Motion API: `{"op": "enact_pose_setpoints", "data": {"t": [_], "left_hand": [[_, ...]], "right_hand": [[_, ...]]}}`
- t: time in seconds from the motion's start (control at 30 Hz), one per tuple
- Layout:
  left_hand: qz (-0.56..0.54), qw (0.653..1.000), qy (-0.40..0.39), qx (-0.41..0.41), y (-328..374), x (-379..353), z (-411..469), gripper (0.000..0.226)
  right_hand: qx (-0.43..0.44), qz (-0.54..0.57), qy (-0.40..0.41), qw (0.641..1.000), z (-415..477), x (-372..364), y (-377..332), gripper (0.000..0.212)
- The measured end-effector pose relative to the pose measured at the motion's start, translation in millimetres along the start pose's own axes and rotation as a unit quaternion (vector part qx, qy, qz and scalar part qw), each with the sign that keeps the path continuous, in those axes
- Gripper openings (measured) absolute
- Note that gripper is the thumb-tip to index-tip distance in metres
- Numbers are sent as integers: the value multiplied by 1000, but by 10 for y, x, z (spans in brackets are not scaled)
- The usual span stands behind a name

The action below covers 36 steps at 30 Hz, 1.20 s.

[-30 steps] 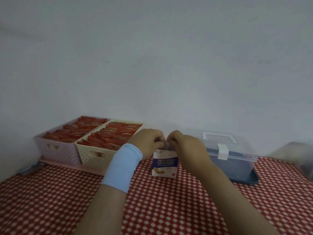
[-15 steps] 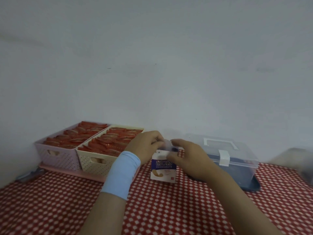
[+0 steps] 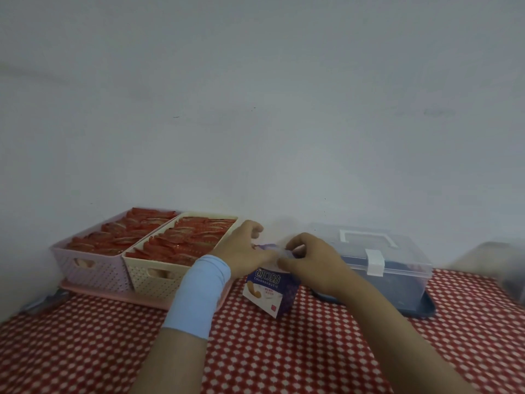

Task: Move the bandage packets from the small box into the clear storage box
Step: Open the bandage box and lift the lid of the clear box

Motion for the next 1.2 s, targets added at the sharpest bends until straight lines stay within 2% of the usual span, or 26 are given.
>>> {"op": "enact_pose_setpoints", "data": {"t": [0.07,0.1,0.17,0.3,0.43,0.5,0.6,0.8,0.83,0.93,1.0,1.13,1.2], "left_hand": [[13,996,-73,53,-55,-110,-25,110],[30,993,-92,62,-38,-155,-47,118],[71,992,-77,68,2,-194,-56,115],[102,994,-8,30,87,-135,-48,90],[93,995,14,-16,133,-99,-45,86],[88,995,20,-31,157,-107,-49,87],[77,996,19,-44,183,-105,-65,93],[90,995,-25,-35,148,-124,-98,109],[78,996,-31,-27,132,-109,-101,102],[19,999,-30,-14,111,-24,-100,53],[9,1000,10,-17,98,50,-80,32],[-37,996,85,-3,26,126,-51,20],[-35,992,117,12,-44,165,-37,17]], "right_hand": [[-13,-6,26,1000,6,13,3,32],[-18,-7,38,999,8,19,8,32],[-24,-10,56,998,2,41,5,33],[-28,-15,75,997,-33,92,-16,32],[-8,19,117,993,-41,136,-74,30],[-9,44,139,989,-54,181,-82,35],[-11,23,158,987,-85,239,-106,36],[-10,3,204,979,-105,346,-89,27],[-7,7,210,978,-107,369,-85,25],[9,47,232,972,-105,438,-61,17],[14,119,230,966,-106,443,-37,14],[28,271,194,943,-132,348,-78,28],[58,305,184,932,-121,326,-116,31]]}}
Point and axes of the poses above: each hand's wrist, its own z-axis towards the middle knuckle, its own x-axis out of the back of the hand, y = z × x, the point moved 8 cm from there along z, towards the middle knuckle, and after that the axes turned 8 degrees about -y, right-handed, at the moved point
